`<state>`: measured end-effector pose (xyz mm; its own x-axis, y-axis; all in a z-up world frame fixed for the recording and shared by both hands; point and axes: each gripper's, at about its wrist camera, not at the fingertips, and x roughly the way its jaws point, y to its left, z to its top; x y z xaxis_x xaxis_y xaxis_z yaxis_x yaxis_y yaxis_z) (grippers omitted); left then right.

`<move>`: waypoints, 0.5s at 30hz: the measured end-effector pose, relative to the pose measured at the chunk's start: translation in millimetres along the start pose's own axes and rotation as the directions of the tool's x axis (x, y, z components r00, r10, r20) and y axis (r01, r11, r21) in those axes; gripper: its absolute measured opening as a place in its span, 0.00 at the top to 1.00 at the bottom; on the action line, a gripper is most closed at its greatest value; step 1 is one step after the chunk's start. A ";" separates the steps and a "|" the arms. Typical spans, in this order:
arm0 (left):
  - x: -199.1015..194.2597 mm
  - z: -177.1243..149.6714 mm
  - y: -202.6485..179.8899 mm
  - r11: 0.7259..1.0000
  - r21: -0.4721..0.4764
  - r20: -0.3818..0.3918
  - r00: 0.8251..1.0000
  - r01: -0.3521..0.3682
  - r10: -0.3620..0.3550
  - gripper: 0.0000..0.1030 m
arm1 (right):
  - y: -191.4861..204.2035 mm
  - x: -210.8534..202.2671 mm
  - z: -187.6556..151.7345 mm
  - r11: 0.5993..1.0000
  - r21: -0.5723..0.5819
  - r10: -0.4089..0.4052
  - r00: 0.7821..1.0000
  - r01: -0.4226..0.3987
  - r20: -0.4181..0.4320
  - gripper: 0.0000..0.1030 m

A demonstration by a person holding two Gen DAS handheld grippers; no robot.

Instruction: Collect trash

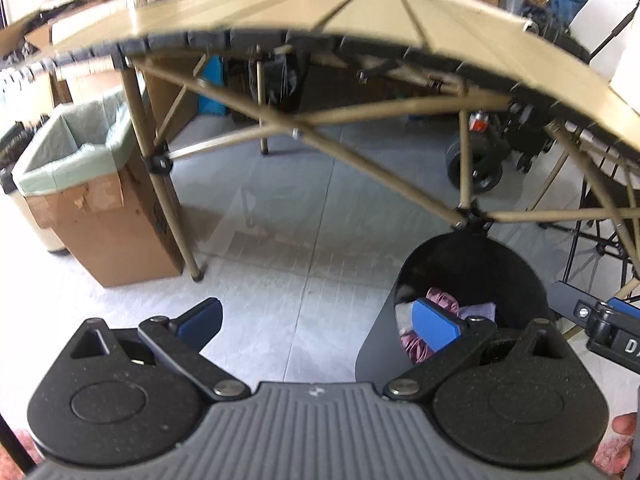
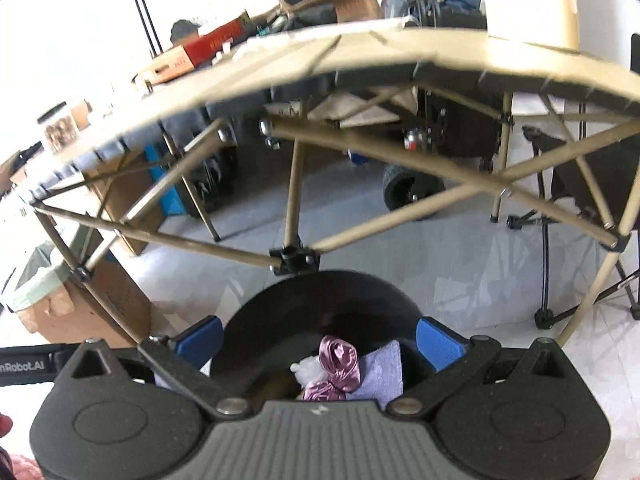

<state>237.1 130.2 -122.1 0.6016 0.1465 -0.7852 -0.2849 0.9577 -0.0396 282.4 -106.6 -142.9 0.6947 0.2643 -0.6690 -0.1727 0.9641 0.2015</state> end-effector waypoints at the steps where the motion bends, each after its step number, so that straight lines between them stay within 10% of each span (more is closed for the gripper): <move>1: -6.9 0.2 -1.0 1.000 0.001 0.017 1.000 0.006 -0.006 0.00 | -1.0 -7.9 1.4 1.000 0.003 0.011 1.000 -0.011 0.013 0.00; 15: -122.6 -17.3 -22.1 0.991 0.078 0.216 0.968 0.111 -0.125 0.00 | -5.6 -145.4 5.0 0.990 -0.073 0.134 0.977 -0.124 0.168 0.00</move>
<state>156.7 86.8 -35.6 0.7796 0.0753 -0.6217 -0.1571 0.9845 -0.0778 185.8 -150.5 -43.2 0.7725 0.3836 -0.5061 -0.3078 0.9233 0.2299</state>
